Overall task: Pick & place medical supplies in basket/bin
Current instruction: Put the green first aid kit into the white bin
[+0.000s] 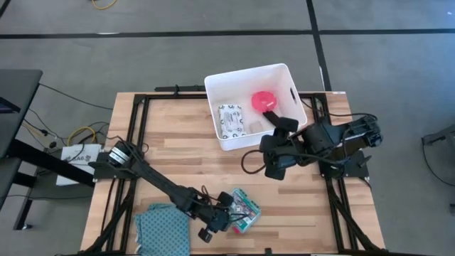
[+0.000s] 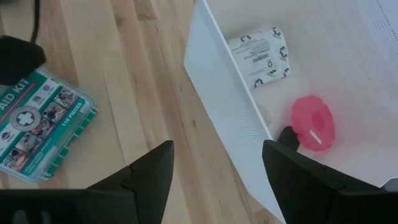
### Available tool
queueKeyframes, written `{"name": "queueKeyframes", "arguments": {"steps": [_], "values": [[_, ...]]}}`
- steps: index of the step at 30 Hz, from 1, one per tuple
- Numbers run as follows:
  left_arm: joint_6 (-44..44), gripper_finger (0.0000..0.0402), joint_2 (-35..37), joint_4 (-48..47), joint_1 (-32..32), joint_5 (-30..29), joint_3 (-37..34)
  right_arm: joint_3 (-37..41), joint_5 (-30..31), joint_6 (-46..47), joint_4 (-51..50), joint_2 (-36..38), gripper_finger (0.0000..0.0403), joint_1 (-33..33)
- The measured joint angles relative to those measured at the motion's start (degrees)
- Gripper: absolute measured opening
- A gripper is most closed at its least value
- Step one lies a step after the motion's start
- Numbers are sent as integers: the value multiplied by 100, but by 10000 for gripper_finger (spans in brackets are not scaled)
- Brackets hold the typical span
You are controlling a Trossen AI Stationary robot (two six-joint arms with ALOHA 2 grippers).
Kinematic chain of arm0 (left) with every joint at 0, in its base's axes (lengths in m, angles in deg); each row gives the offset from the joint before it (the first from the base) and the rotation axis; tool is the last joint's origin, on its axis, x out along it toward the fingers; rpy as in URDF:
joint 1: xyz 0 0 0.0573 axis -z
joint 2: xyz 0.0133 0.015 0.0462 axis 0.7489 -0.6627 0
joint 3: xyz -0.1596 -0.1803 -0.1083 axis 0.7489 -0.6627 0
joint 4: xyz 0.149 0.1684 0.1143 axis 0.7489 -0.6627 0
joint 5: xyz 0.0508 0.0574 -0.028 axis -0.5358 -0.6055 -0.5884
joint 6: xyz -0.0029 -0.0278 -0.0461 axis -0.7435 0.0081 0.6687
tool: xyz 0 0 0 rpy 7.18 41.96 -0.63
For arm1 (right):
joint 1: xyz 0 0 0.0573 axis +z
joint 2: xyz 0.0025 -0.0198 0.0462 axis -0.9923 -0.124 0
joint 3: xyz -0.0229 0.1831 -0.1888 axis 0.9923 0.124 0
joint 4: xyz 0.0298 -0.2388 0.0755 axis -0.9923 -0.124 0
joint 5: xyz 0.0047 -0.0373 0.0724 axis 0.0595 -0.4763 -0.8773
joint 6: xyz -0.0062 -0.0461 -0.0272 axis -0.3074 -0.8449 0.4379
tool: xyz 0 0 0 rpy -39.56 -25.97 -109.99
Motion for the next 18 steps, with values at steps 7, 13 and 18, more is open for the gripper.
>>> {"name": "queueKeyframes", "arguments": {"steps": [7, 13, 18], "values": [[-78, 126, -199, 100, -22, 179, -1, 0, 0, -265, 24, 0, 240, -36], [-71, 119, -194, 78, -22, 170, -4, 0, -2, -297, 22, 0, 240, -33], [-63, 118, -256, 58, -108, 130, -14, 0, -2, -297, 24, 0, 240, -33]]}}
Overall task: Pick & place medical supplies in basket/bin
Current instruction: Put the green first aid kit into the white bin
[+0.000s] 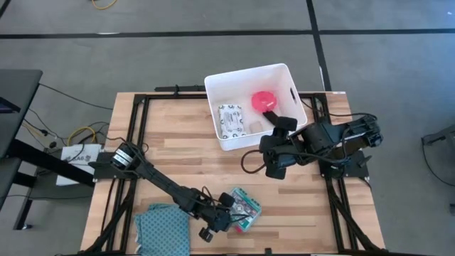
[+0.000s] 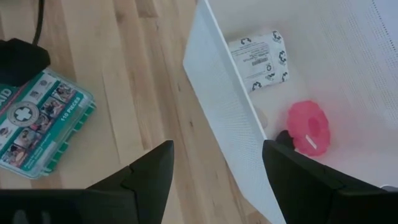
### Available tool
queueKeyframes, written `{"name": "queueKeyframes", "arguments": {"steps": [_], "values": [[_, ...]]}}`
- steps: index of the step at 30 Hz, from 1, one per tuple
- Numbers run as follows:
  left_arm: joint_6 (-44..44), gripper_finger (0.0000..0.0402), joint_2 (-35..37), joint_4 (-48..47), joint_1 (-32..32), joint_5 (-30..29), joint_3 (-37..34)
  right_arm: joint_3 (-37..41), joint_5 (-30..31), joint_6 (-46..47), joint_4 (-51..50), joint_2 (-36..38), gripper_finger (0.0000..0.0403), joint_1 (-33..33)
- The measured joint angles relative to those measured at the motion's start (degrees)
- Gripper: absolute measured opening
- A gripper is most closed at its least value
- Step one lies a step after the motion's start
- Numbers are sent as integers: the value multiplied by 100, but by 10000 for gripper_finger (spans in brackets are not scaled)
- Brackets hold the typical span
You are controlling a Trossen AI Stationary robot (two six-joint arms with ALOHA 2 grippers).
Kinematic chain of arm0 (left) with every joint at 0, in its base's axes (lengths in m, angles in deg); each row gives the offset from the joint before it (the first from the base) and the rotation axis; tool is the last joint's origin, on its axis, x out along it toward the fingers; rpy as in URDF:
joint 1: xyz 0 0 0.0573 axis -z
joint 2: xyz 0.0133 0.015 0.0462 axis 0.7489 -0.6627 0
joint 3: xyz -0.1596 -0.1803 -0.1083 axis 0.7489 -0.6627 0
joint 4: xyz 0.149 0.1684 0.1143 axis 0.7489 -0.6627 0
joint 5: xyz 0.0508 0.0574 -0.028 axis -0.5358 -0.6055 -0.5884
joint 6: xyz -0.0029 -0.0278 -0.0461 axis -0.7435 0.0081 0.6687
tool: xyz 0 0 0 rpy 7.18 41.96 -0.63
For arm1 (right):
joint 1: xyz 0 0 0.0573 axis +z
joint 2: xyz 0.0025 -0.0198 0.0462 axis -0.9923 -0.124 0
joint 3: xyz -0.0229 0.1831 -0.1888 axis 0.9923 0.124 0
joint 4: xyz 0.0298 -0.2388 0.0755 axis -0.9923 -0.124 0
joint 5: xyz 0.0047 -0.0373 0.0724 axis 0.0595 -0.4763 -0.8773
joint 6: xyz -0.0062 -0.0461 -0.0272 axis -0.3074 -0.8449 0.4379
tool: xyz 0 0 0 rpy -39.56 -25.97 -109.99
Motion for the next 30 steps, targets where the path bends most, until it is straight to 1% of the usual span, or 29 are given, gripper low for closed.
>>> {"name": "queueKeyframes", "arguments": {"steps": [4, 6, 8, 10, 13, 17, 19, 22, 26, 30], "values": [[-33, 116, -79, -121, -95, 48, 19, -2, 0, -4, -3, 2, 240, 0], [-145, 107, -87, -123, -117, 29, 19, -2, 0, -8, 2, 0, 240, 0], [-373, 86, -93, -107, -122, 5, 25, -2, 0, -6, -5, 0, 240, 0], [-575, 57, -96, -62, -119, -86, 25, -2, -2, -7, -3, 0, 240, 0], [-646, 12, -95, -49, -128, -220, 25, -2, -2, -6, 0, 0, 240, 0], [-608, 6, -73, -174, -137, -283, 91, -2, -2, -4, 0, 0, 240, 0], [-648, 3, -71, -568, -102, -331, 316, -2, -4, -2, 0, 0, 240, 0], [-839, 3, -4, -1615, -13, -711, 885, -2, -33, 0, -13, 0, 240, 8], [-914, 2, 130, -3415, 92, -1590, 2020, -4, -66, 1, -27, 0, 240, 87], [-992, 1, 123, -4769, 82, -2039, 3249, -4, -204, 2, -27, 0, 240, 167]]}}
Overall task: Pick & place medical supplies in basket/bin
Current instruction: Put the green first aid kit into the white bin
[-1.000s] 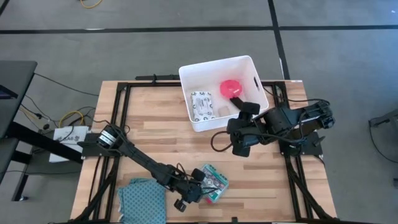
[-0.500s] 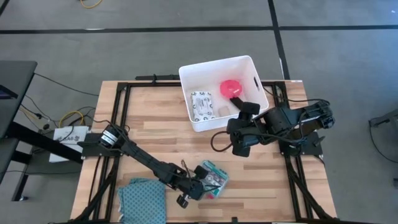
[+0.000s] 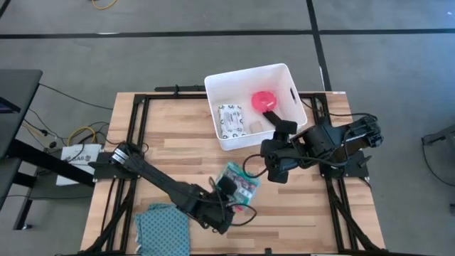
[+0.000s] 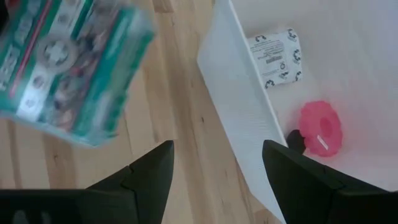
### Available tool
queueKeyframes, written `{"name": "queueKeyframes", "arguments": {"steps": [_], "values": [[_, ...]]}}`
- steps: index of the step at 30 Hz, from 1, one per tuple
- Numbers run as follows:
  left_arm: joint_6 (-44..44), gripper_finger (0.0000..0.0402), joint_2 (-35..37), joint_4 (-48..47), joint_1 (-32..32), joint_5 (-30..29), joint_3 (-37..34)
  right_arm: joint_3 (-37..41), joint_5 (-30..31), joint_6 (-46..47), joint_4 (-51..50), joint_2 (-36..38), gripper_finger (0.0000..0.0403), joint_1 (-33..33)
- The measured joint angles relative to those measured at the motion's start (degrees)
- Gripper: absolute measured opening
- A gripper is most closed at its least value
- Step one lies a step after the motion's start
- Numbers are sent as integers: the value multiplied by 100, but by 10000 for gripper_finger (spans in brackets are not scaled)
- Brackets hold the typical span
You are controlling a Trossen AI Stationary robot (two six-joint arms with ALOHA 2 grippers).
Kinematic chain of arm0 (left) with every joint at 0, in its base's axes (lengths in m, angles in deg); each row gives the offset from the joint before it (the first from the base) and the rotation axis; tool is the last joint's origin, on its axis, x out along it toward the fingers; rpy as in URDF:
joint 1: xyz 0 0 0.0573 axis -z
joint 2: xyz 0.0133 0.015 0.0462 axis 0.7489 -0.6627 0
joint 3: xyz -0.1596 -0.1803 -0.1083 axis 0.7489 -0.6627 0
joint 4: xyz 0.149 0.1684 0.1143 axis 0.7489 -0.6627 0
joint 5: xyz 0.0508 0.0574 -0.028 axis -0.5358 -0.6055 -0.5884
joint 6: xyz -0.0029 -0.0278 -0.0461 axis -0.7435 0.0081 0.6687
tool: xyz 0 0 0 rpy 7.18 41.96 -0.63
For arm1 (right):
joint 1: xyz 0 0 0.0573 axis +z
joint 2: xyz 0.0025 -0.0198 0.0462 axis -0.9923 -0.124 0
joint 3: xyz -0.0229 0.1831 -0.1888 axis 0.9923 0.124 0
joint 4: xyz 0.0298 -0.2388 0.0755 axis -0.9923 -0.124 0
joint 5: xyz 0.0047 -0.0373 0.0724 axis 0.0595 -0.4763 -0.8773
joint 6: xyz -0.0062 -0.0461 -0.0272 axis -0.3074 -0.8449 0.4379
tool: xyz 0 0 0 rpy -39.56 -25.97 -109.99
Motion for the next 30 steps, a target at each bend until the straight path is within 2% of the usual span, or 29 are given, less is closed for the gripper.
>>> {"name": "queueKeyframes", "arguments": {"steps": [6, 9, 11, 14, 17, 18, 20, 21, 22, 23, 25, 30], "values": [[-548, 0, 17, -1259, -318, -551, 1831, -4, -123, 91, -42, 0, 239, 209], [-840, 0, 5, -1828, -706, -330, 2525, 0, -64, 175, -149, 27, 239, 347], [-1062, 0, 184, -1656, -1082, 8, 2387, -1, -53, 183, -232, 33, 239, 467], [-1246, 1, 281, -1566, -1867, 865, 2233, 0, -145, 433, -242, 33, 239, 637], [-872, 3, 139, -1118, -2658, 802, 2258, -11, -174, 667, 310, -18, 239, 806], [-733, 3, 120, -1201, -2856, 860, 2255, 25, -198, 648, 184, -44, 239, 865], [-686, 3, 132, -1660, -3017, 1678, 2237, 33, -12, 513, 113, 12, 240, 977], [-835, 3, 133, -1511, -3023, 2117, 2242, 11, 245, 525, 127, 78, 240, 1010], [-993, 3, 137, -1418, -3005, 2263, 2247, 9, 586, 600, 82, 135, 240, 1032], [-1120, 2, 162, -1455, -2995, 2149, 2245, 9, 958, 696, 46, 160, 240, 1048], [-1235, 2, 199, -1373, -3088, 1462, 2328, 10, 1534, 938, 66, 147, 240, 1018], [-1503, 1, 229, -1274, -3196, 1427, 2436, 231, 1532, 1139, 9, 162, 240, 1039]]}}
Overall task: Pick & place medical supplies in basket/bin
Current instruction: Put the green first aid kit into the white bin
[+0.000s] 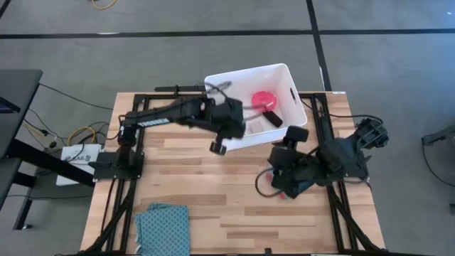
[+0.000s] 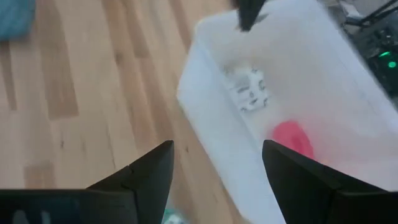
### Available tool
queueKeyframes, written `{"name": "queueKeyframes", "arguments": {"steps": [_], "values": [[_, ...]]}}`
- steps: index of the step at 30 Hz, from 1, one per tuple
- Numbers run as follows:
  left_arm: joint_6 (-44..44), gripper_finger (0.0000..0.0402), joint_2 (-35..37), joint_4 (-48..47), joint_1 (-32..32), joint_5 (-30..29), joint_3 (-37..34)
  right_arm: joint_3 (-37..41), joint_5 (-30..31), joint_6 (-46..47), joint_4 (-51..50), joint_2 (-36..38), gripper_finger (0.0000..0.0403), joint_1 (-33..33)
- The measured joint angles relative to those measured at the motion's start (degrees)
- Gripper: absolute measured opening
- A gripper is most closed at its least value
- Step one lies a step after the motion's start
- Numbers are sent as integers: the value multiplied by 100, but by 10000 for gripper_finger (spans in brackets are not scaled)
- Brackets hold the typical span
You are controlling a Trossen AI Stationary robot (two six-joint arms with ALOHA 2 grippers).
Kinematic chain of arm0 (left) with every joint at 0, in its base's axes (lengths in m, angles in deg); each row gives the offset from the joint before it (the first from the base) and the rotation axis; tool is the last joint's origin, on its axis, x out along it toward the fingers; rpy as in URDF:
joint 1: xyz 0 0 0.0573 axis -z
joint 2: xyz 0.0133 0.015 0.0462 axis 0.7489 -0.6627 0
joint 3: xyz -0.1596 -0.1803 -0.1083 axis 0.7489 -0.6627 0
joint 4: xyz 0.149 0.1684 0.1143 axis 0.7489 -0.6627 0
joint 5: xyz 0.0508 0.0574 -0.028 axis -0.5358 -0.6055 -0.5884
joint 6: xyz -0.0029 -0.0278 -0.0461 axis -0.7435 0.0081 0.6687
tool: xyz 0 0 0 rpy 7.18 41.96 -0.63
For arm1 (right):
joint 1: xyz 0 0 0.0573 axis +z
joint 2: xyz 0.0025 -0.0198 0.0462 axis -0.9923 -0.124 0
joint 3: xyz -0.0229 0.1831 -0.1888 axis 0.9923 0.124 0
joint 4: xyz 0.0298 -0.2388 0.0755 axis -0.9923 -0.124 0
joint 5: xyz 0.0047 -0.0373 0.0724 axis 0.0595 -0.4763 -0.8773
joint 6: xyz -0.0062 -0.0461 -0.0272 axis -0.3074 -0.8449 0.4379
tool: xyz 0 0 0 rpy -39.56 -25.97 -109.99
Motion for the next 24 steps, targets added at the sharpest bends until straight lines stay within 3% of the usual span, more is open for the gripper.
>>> {"name": "queueKeyframes", "arguments": {"steps": [5, 12, 16, 24], "values": [[-274, 0, -13, -183, -35, -191, -7, 614, -1116, 544, 8, -19, 240, 85], [-369, 0, -13, -209, 103, -1059, -7, 1992, -1913, 2062, 151, -114, 240, 323], [-470, 0, -13, -171, 108, -1119, -7, 2842, -2306, 2885, 518, -108, 240, 469], [-530, 0, -13, 400, 182, -929, -7, 4000, -2420, 3329, 2842, -101, 240, 699]]}}
